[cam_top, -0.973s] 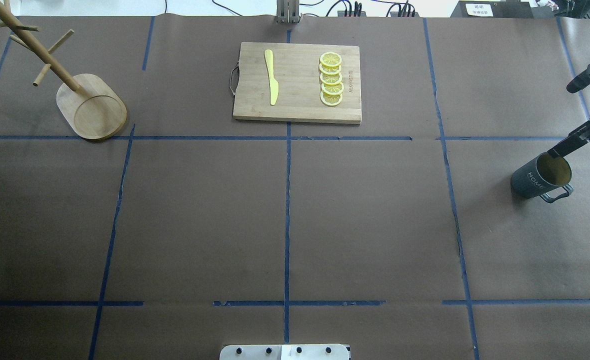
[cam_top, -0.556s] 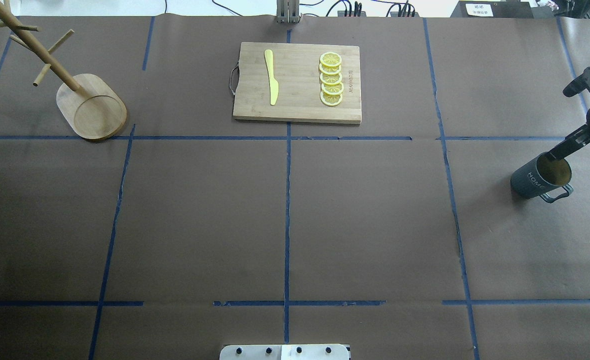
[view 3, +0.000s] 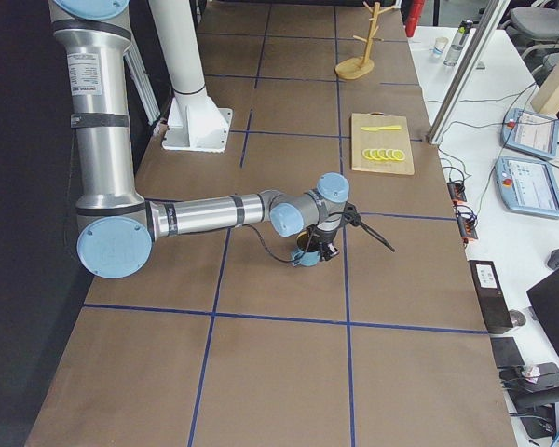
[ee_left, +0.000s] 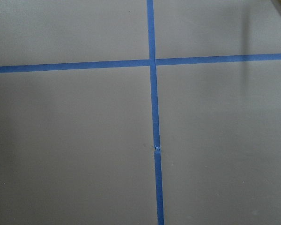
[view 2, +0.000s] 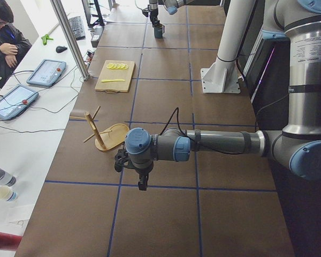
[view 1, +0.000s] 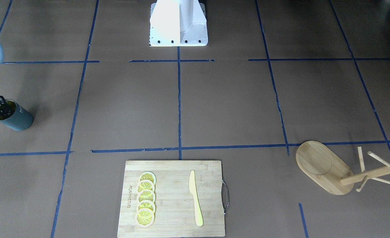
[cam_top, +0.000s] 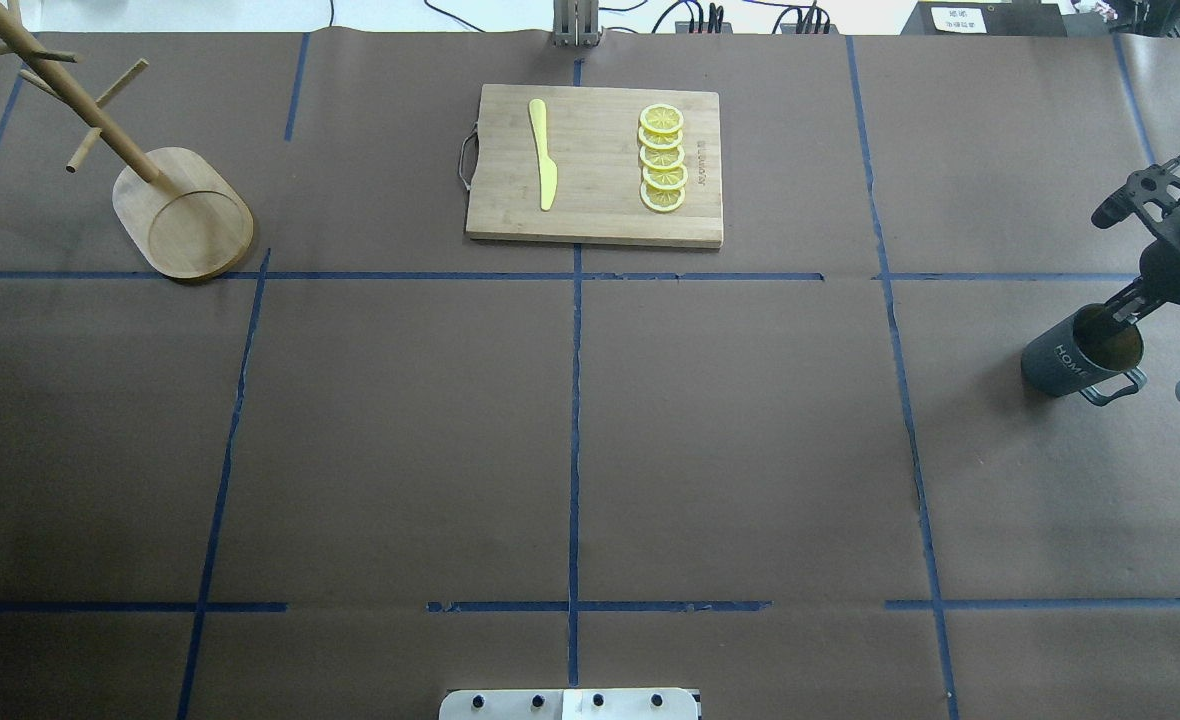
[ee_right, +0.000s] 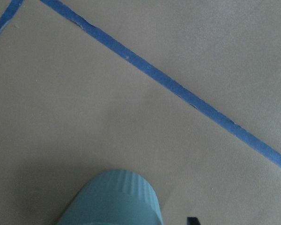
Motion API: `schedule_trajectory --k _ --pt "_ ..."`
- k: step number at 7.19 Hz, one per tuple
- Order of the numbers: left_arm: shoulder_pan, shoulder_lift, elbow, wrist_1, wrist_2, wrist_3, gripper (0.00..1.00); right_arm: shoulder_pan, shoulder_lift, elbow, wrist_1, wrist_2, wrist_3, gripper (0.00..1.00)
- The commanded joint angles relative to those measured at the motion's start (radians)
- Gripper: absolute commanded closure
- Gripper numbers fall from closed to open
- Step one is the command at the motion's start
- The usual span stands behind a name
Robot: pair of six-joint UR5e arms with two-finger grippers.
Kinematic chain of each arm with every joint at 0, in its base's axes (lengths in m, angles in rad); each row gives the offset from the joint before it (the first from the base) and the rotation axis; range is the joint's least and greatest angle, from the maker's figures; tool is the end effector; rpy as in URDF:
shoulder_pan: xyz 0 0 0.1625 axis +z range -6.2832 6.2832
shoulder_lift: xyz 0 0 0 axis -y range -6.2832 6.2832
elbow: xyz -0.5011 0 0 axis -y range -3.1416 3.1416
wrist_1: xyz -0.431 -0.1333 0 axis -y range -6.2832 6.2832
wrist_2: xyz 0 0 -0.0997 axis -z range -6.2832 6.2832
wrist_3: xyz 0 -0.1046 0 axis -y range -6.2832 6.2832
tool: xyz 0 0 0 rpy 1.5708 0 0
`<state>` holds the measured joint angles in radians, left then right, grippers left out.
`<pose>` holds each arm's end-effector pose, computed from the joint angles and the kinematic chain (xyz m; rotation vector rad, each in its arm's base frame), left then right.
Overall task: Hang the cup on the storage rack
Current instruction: 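Lower the right gripper onto the teal mug rim and grasp it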
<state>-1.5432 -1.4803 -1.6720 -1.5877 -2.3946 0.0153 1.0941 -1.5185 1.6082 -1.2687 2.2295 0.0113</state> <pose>-0.0431 -0.4887 0.7252 0.0210 0.8240 0.0518 -0.2042 -0.5464 0.6627 0.2121 -0.7321 -0.5720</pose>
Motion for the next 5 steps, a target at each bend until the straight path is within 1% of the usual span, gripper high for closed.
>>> schedule_trajectory --k 1,2,4,5 --pt "0.0 0.0 -0.002 0.0 0.0 0.0 0.0 0.0 0.001 0.001 0.0 0.001 0.01 0.98" --pt "0.0 0.0 -0.002 0.0 0.0 0.0 0.0 0.0 0.001 0.001 -0.001 0.005 0.015 1.0" --pt "0.002 0.0 -0.003 0.0 0.0 0.0 0.0 0.003 -0.003 0.03 -0.014 0.009 0.025 1.0" --pt "0.0 0.0 -0.003 -0.002 0.0 0.0 0.0 0.003 -0.003 0.042 -0.021 0.01 0.108 1.0"
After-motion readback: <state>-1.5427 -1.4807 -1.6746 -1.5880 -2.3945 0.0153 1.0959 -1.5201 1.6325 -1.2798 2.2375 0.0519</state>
